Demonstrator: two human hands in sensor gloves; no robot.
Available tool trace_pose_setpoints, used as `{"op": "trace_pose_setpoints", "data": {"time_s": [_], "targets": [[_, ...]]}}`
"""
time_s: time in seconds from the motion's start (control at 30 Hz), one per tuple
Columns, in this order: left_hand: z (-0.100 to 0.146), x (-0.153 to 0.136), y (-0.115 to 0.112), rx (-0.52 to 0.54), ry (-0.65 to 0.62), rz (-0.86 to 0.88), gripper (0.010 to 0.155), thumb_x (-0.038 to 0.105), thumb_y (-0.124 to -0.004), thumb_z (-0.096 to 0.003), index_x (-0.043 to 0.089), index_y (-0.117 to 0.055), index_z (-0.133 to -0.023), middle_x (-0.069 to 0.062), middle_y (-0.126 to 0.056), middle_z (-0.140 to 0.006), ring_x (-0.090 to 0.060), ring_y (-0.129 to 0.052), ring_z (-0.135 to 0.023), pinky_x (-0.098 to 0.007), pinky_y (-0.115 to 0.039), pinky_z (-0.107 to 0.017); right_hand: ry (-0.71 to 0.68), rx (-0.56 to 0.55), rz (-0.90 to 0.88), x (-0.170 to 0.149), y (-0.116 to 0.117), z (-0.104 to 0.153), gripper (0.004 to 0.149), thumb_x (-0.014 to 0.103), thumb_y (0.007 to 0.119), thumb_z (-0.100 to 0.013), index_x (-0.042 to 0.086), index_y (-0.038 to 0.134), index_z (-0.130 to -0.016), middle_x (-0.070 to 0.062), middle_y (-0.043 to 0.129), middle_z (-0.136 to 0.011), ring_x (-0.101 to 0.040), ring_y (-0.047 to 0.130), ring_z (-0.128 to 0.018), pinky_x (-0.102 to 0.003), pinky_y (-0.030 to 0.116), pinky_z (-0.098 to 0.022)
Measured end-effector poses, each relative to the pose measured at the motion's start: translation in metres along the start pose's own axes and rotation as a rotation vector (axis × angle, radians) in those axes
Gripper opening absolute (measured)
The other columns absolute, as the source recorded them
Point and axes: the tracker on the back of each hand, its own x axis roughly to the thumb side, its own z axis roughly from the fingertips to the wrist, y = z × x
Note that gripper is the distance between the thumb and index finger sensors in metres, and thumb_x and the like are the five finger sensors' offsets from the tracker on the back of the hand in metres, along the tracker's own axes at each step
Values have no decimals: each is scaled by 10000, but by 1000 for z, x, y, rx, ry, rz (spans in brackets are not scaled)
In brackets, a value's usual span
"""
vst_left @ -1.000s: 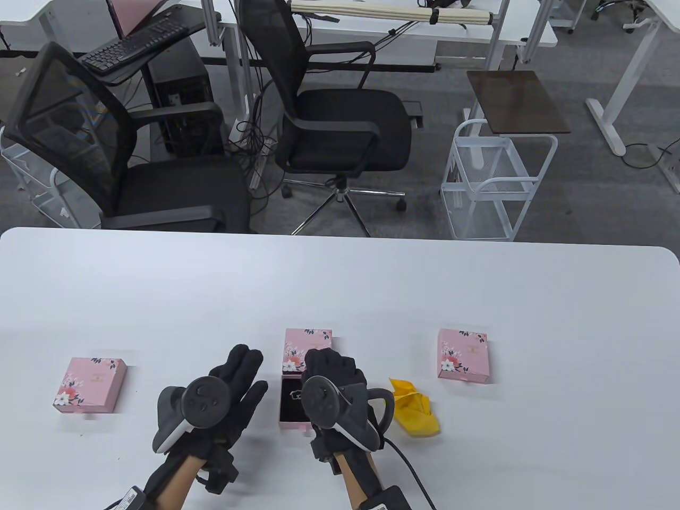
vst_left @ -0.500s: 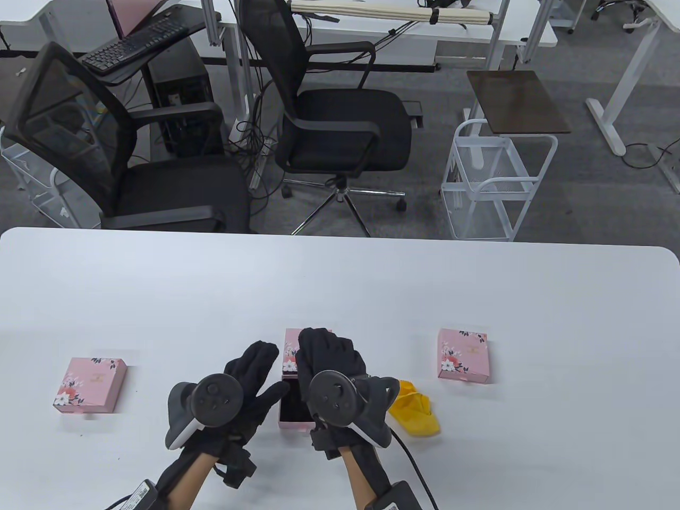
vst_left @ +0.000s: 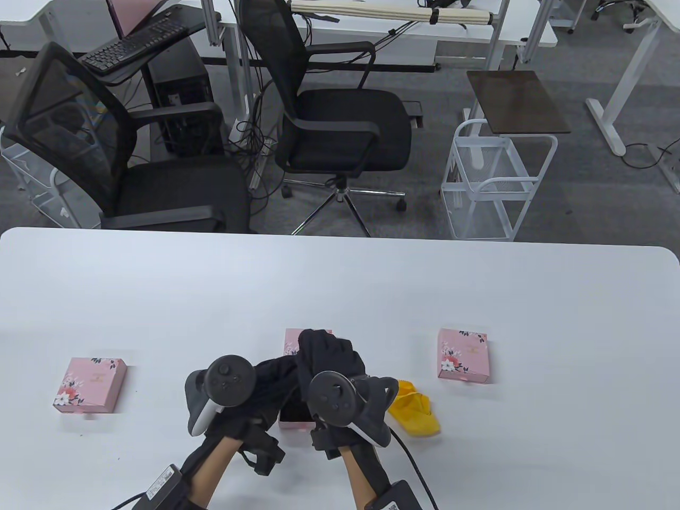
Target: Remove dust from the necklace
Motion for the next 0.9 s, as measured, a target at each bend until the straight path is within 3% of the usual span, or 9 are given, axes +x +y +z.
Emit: {"op": "trace_pose_setpoints", "data": {"time_s": [0.2,0.57,0.9], "targets": [[-1,-2,12,-44,-14,65,403,448,-770,-575,270,-842,-929,-1,-990,-869,-202,-965,-740,-401,-857,-535,44,9,-12,-10,4,-1,421,249,737,-637,67,697,-1014,-255,778,-972,-431,852,-757,-500,763,-557],[2,6,43,-86,-48,356,404,445,-738,-605,258,-802,-958,-18,-940,-913,-235,-911,-789,-423,-820,-568,96,24,-121,-20,8,-2,416,252,741,-643,68,690,-1013,-253,770,-975,-438,843,-764,-506,756,-561],[12,7,55,-17,45,593,395,466,-761,-608,235,-842,-917,-34,-978,-854,-240,-941,-733,-424,-838,-525,79,-11,-237,-11,-10,1,400,301,760,-648,99,718,-991,-240,791,-957,-432,855,-744,-501,760,-553]]}}
